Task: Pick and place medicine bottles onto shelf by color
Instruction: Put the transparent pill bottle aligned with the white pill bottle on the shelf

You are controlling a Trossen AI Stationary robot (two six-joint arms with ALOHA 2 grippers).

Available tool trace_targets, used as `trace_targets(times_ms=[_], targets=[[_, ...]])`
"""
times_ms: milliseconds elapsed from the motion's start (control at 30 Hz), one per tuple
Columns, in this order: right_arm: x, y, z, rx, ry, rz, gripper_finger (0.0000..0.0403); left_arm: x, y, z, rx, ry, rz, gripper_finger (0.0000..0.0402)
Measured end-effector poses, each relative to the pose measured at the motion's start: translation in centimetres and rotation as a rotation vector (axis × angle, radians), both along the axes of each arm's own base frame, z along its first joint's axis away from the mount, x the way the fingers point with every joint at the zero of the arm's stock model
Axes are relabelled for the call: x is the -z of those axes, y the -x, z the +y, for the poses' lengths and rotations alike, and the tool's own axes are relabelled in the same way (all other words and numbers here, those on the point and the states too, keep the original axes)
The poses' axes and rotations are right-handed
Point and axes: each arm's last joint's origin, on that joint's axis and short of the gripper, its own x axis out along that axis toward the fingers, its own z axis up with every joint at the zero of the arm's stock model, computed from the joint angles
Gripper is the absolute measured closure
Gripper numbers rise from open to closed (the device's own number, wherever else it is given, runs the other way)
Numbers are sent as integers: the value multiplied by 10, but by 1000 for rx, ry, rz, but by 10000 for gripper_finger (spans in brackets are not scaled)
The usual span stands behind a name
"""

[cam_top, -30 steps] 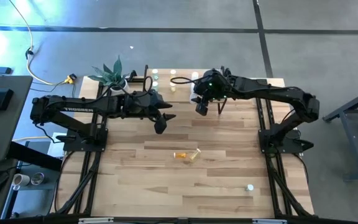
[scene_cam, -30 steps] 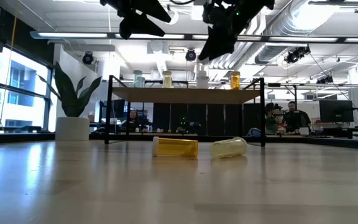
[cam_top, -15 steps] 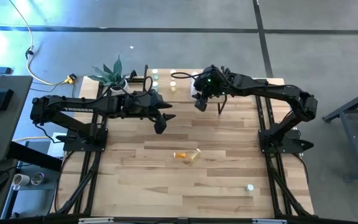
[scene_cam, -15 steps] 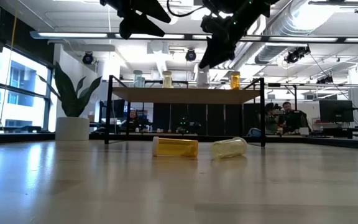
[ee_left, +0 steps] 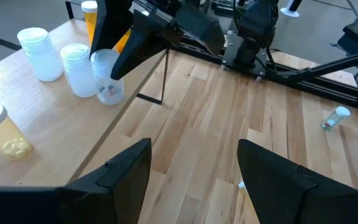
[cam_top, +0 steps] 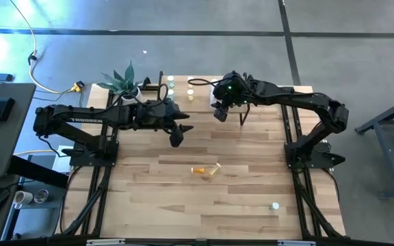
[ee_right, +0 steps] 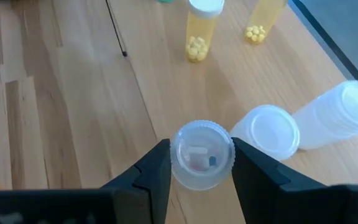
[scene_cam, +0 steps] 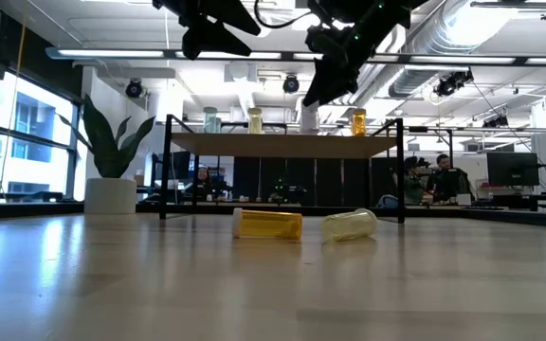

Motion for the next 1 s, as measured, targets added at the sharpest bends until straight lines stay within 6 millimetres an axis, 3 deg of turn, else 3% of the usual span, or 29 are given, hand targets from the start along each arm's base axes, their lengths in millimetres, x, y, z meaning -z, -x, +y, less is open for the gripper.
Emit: trace_targets(times_ms=[1000], targets=[[7, -3, -2, 41, 6, 28, 269, 0, 0, 0, 1, 1, 1, 172]])
